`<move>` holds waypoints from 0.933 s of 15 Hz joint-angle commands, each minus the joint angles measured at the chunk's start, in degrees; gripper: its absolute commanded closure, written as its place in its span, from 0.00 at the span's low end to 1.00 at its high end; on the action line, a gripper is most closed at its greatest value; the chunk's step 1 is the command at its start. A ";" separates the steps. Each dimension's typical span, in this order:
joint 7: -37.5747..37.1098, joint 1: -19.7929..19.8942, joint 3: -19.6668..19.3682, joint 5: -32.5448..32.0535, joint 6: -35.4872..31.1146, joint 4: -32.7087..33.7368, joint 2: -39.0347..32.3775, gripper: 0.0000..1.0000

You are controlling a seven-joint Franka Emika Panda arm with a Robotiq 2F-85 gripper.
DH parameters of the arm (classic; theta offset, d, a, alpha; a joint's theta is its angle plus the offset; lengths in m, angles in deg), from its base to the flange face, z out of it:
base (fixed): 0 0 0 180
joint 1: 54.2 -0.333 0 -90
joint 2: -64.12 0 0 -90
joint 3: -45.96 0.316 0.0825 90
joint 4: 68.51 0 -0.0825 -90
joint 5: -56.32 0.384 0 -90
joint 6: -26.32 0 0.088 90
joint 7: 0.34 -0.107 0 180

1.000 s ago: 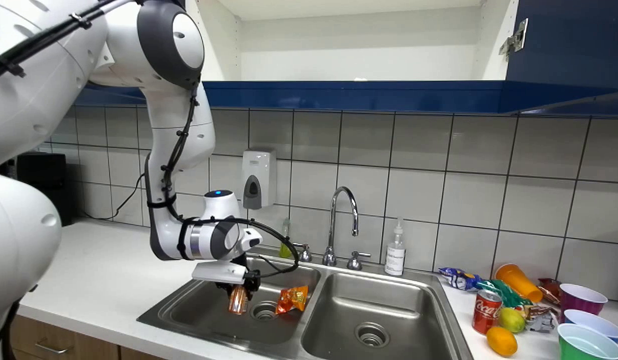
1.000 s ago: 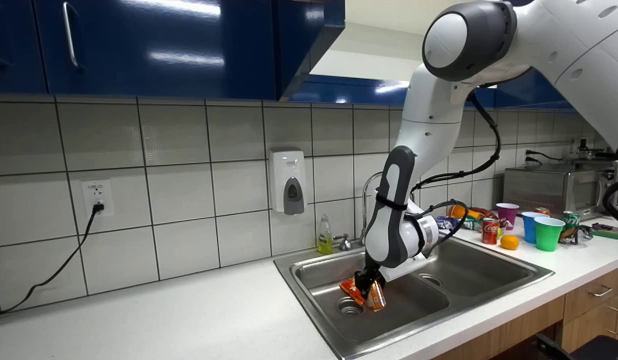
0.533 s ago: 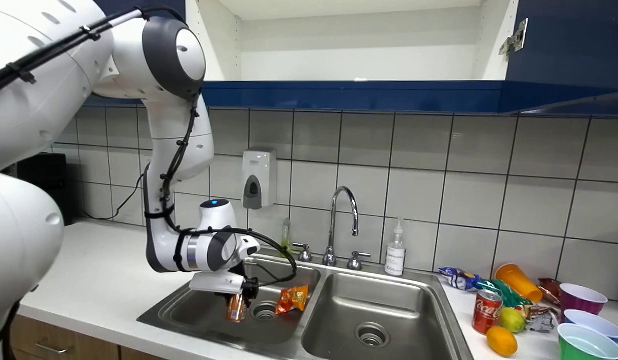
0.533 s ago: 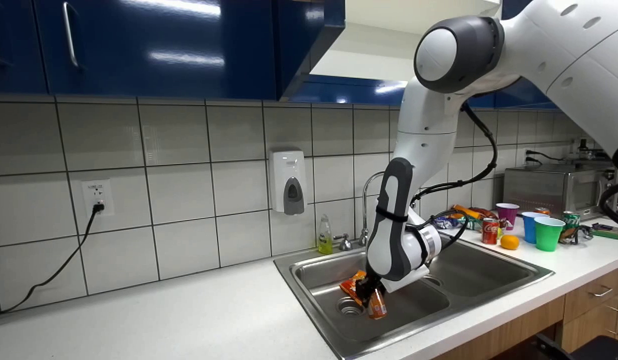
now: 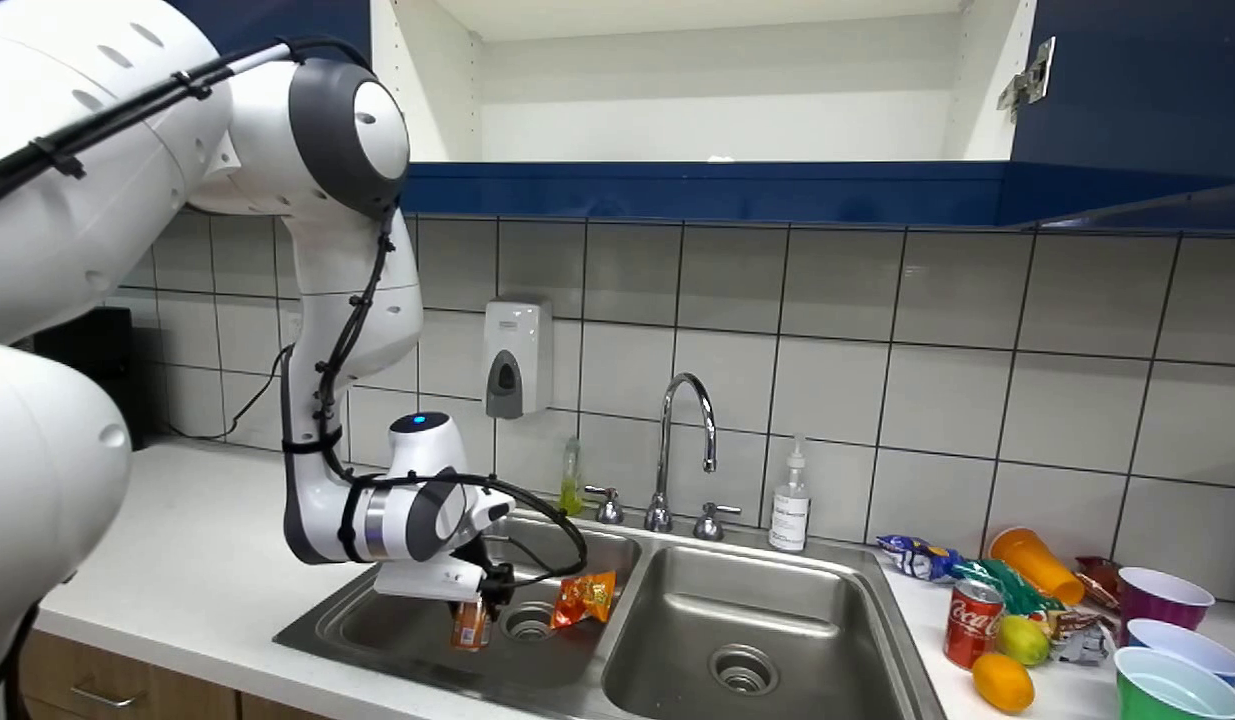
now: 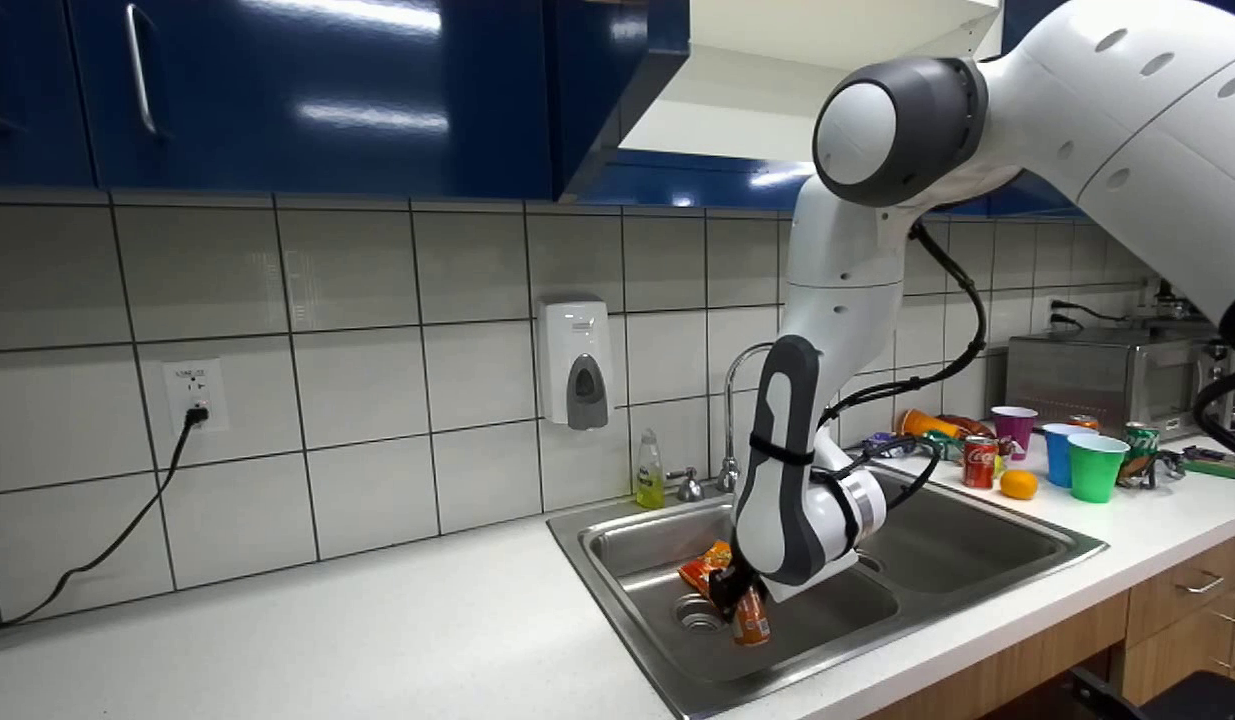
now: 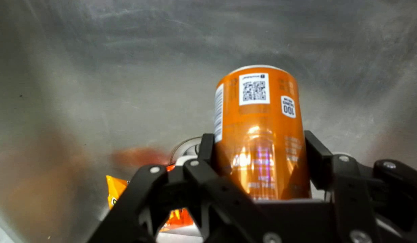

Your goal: Remove the can from the top cabinet

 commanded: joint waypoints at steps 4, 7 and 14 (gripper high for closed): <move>1.74 -2.03 -0.87 3.15 -5.73 1.41 -2.86 0.61; 1.88 -2.48 -0.89 4.12 -4.67 3.91 -3.14 0.61; 1.86 -3.32 -1.16 5.00 -4.55 8.20 -4.55 0.61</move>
